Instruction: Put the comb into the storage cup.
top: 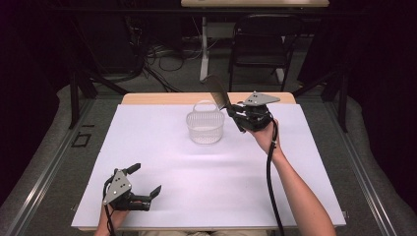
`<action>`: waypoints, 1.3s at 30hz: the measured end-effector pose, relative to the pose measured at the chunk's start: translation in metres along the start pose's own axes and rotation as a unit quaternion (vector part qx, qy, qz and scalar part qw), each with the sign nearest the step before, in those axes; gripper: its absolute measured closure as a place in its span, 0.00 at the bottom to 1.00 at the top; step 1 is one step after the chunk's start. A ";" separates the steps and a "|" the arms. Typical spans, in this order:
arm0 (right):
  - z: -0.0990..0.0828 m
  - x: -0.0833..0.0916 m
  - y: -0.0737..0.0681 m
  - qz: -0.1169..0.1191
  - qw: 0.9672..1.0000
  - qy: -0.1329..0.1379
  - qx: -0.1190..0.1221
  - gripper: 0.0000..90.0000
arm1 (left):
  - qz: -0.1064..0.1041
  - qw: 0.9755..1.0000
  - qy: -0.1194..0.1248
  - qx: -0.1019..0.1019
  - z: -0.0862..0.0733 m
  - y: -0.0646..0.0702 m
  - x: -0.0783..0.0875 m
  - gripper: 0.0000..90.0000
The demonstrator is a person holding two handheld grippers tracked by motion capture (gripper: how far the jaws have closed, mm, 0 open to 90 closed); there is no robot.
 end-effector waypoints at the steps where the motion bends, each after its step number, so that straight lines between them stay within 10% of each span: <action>1: 0.000 -0.001 0.000 0.000 1.000 0.001 0.000 0.81 | 0.000 1.000 0.000 0.000 0.000 0.000 0.000 0.00; 39: 0.010 -0.016 0.003 -0.007 1.000 0.025 0.012 0.81 | 0.000 1.000 -0.001 -0.001 0.000 0.000 -0.001 0.00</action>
Point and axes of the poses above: each handheld gripper's, and its own axes: x roughly backward along the jaws, z roughly out of its top, y roughly to its right, the point moved 2 cm from there along -x, roughly forward along the jaws, and after that the axes turned 10 degrees about -y, right-handed, at the moved point
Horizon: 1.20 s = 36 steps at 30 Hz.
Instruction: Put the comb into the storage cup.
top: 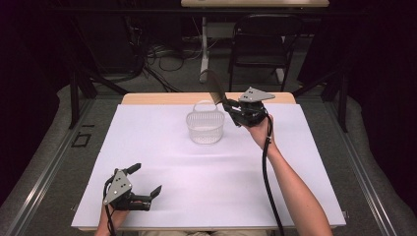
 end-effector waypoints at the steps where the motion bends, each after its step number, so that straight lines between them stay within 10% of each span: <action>1: 0.000 -0.001 0.000 0.000 1.000 0.000 0.001 0.81 | 0.000 1.000 0.000 0.000 0.000 0.000 0.000 0.00; 36: 0.008 -0.007 -0.002 -0.013 1.000 0.021 0.012 0.81 | 0.000 1.000 0.001 0.000 0.000 0.001 -0.001 0.00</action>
Point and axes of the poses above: each handheld gripper's, and its own axes: x roughly backward along the jaws, z roughly out of its top, y roughly to its right, the point moved 2 cm from there along -x, roughly forward along the jaws, and after that the axes turned 10 degrees about -y, right-handed, at the moved point
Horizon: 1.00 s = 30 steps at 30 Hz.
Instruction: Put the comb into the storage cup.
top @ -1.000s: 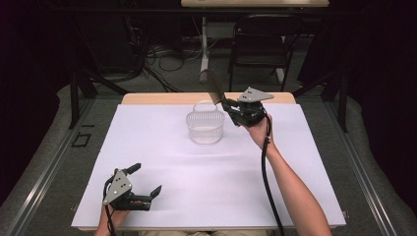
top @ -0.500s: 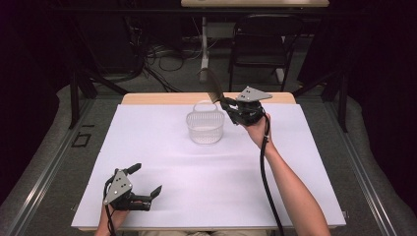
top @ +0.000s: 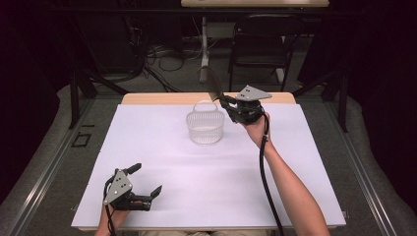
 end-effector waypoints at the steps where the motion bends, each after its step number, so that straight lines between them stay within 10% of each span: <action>1: 0.000 0.000 0.000 0.000 1.000 0.000 0.000 0.81 | 0.000 1.000 0.000 0.000 0.000 0.000 0.000 0.00; 30: 0.006 -0.008 -0.003 0.002 1.000 0.019 0.003 0.81 | 0.000 1.000 -0.001 -0.001 0.000 0.000 0.000 0.00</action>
Point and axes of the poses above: each handheld gripper's, and its own axes: x roughly backward along the jaws, z roughly out of its top, y roughly to its right, the point moved 2 cm from there along -x, roughly forward along the jaws, and after that the axes turned 10 degrees about -y, right-handed, at the moved point
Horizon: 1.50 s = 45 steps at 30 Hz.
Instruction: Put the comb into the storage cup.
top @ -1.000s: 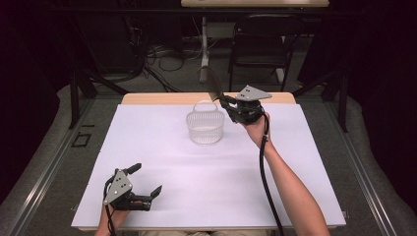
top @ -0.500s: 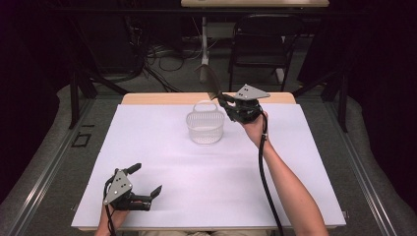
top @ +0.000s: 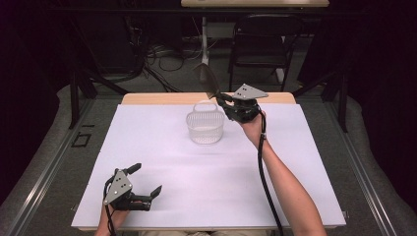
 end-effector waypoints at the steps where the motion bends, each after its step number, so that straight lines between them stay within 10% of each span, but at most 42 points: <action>1: 0.000 0.000 0.000 0.000 1.000 0.002 0.000 0.81 | 0.000 1.000 0.000 0.000 0.000 0.000 0.000 0.00; 45: 0.005 -0.020 -0.005 0.015 1.000 0.018 0.018 0.81 | 0.000 1.000 0.001 0.002 0.000 0.000 0.000 0.00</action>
Point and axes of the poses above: each handheld gripper's, and its own axes: x roughly backward along the jaws, z roughly out of its top, y roughly to its right, the point moved 2 cm from there along -x, roughly forward along the jaws, and after that the axes turned 10 degrees about -y, right-handed, at the moved point
